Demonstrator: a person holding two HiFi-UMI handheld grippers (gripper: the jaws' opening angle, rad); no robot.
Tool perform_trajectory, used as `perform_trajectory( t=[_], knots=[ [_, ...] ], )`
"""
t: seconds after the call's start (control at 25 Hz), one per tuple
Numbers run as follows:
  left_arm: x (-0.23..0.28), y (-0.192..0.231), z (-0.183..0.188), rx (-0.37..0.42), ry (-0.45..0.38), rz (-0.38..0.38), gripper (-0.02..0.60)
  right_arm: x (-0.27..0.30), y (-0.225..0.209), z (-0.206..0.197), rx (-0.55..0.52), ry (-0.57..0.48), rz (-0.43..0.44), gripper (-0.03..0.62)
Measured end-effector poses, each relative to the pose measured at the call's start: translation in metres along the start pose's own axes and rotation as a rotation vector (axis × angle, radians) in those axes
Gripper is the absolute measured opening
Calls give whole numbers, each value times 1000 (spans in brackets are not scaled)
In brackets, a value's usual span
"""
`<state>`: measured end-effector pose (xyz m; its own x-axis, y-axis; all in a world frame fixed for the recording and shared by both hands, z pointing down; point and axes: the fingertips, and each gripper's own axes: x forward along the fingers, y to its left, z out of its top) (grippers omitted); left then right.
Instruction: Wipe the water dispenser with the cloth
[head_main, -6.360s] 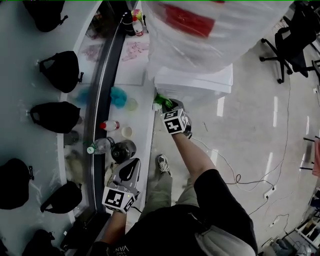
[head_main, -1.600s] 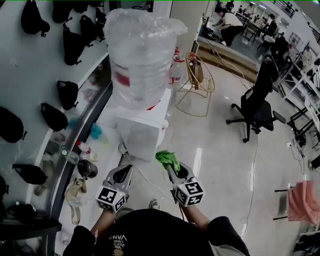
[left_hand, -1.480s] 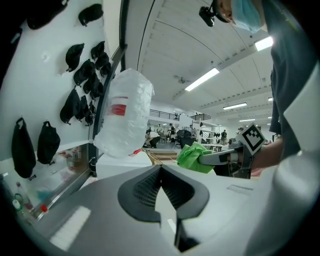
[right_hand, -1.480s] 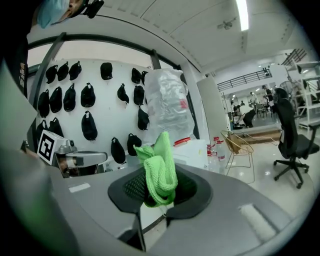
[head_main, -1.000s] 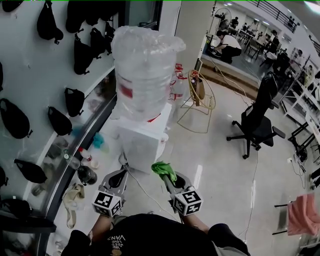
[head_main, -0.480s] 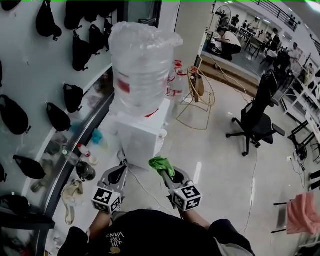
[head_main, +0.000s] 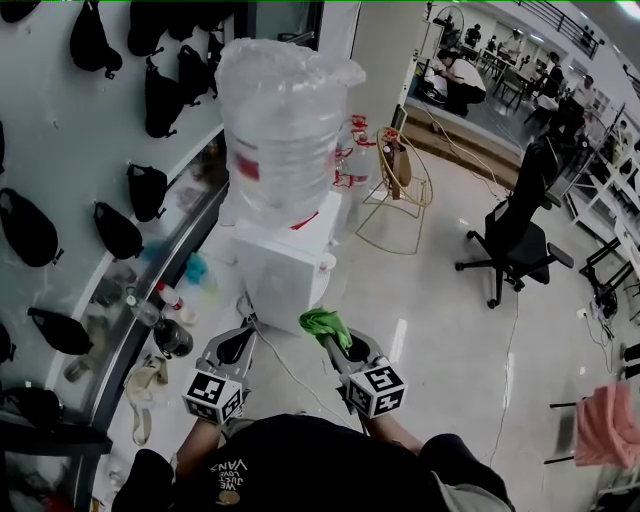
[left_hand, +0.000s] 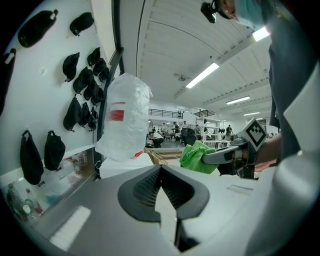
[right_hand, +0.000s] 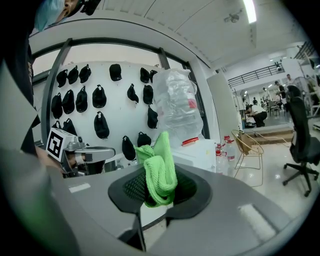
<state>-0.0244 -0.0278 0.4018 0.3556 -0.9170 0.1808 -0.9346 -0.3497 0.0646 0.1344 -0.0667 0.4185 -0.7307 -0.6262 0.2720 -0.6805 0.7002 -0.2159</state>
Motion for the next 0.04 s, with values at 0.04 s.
perform_trajectory(
  t=[0.04],
  knots=[
    [1, 0, 1, -1, -2, -1, 2, 0, -1, 0, 0, 0, 0, 91]
  ],
)
